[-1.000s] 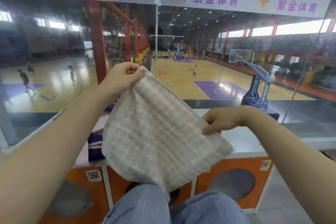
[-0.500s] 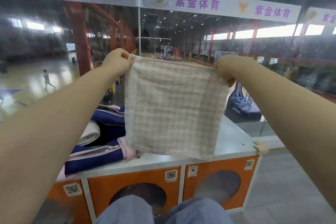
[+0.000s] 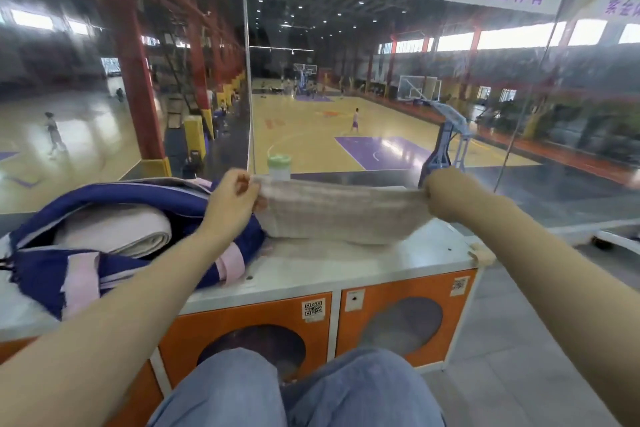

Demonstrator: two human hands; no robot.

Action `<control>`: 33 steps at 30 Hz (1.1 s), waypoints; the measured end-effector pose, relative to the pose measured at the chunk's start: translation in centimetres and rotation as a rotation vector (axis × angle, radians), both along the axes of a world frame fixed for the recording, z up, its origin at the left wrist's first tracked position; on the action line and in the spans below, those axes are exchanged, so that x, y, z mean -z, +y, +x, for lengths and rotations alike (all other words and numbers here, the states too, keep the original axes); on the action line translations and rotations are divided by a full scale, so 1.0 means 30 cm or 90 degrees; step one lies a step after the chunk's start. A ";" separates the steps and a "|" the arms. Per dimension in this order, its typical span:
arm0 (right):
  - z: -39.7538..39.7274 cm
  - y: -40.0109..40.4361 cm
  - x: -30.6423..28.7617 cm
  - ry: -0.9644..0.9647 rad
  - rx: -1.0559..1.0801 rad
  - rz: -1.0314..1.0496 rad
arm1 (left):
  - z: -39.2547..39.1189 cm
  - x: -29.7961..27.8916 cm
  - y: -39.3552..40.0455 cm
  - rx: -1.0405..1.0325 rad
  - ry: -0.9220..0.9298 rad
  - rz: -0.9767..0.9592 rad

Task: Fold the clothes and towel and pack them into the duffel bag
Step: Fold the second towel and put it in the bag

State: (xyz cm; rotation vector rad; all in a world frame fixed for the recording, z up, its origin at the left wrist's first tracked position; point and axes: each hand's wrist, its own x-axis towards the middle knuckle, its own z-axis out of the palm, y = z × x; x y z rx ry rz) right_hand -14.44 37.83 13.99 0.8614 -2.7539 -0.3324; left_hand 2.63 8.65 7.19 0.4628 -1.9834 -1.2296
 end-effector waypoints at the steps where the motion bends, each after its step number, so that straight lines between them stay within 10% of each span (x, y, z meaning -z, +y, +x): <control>1: -0.002 0.010 0.059 -0.032 0.010 0.026 | 0.019 0.059 0.019 0.006 -0.032 0.000; 21: -0.279 -0.210 0.305 -0.088 0.021 -0.139 | -0.321 0.187 -0.118 -0.118 -0.221 0.036; 33: -0.260 -0.194 0.551 -0.209 0.100 -0.238 | -0.425 0.316 0.153 0.163 -0.448 -0.465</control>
